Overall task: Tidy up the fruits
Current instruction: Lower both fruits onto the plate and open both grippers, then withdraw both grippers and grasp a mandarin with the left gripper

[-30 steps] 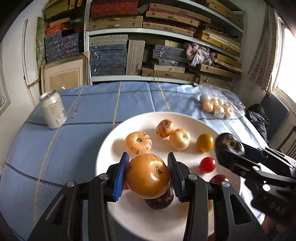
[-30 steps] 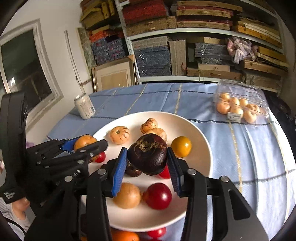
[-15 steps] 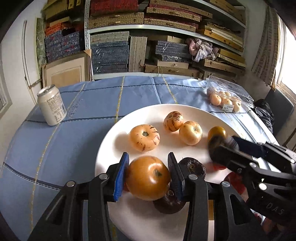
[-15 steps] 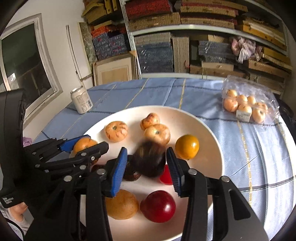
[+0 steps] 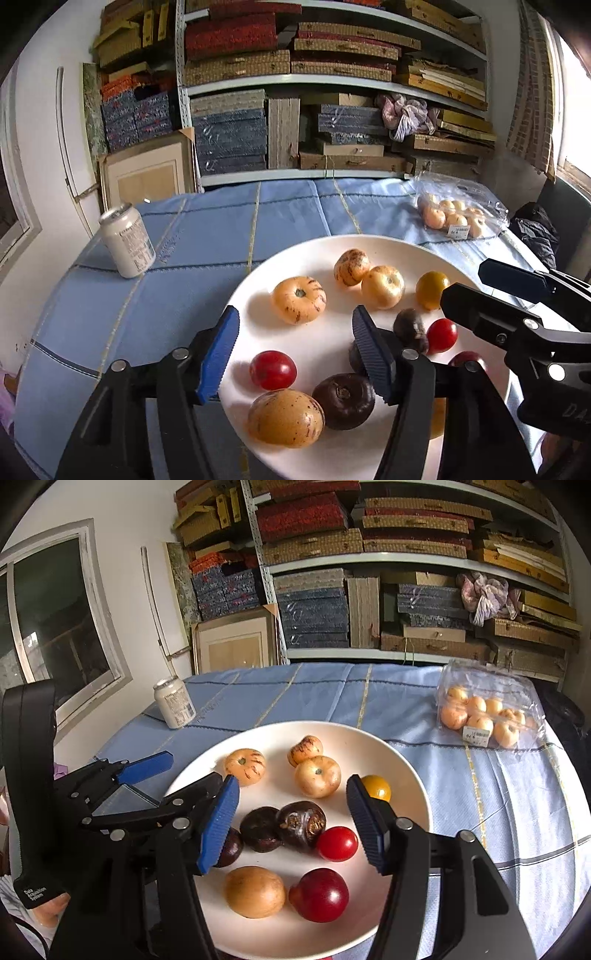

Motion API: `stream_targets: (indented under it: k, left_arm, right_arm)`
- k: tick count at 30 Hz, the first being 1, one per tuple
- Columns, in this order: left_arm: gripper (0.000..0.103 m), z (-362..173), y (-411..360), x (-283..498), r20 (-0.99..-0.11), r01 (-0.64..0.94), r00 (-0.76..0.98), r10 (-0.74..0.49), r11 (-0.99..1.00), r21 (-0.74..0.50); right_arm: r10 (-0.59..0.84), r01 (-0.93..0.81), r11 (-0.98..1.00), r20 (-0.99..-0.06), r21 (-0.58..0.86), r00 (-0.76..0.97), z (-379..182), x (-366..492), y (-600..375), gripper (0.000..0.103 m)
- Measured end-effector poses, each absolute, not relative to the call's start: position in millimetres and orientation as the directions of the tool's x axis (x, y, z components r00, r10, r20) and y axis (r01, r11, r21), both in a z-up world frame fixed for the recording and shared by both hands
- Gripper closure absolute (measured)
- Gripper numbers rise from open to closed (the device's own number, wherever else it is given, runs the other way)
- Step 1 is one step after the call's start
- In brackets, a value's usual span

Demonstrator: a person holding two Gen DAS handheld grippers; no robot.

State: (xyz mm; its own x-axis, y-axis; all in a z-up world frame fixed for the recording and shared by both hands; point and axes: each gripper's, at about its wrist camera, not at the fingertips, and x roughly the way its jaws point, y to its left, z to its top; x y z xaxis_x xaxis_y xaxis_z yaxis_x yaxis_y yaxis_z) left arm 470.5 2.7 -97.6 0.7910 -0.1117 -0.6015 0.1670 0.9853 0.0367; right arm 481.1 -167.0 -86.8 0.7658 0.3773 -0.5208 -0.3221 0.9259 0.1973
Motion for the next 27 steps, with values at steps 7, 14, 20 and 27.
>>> stream_targets:
  k: [7, 14, 20, 27]
  left_arm:
    - [0.038, -76.7, -1.3, 450.3, -0.58, 0.177, 0.805, -0.128, 0.984, 0.029]
    - [0.033, -81.1, -5.1, 375.2, -0.619, 0.275, 0.764, -0.184, 0.96, 0.054]
    - [0.033, -114.6, -15.1, 284.4, -0.68, 0.405, 0.692, -0.244, 0.91, 0.085]
    - [0.027, -140.8, -16.6, 232.4, -0.706, 0.433, 0.657, -0.263, 0.899, 0.068]
  right_arm:
    - [0.383, -0.336, 0.924, -0.473, 0.183, 0.794, -58.6, 442.5, -169.9, 0.042]
    - [0.384, -0.326, 0.923, -0.431, 0.204, 0.817, -59.5, 368.6, -198.0, 0.034]
    - [0.347, -0.273, 0.937, -0.467, 0.22, 0.813, -96.6, 324.3, -224.6, 0.031]
    - [0.364, -0.261, 0.927, -0.468, 0.27, 0.805, -107.7, 315.7, -241.8, 0.029]
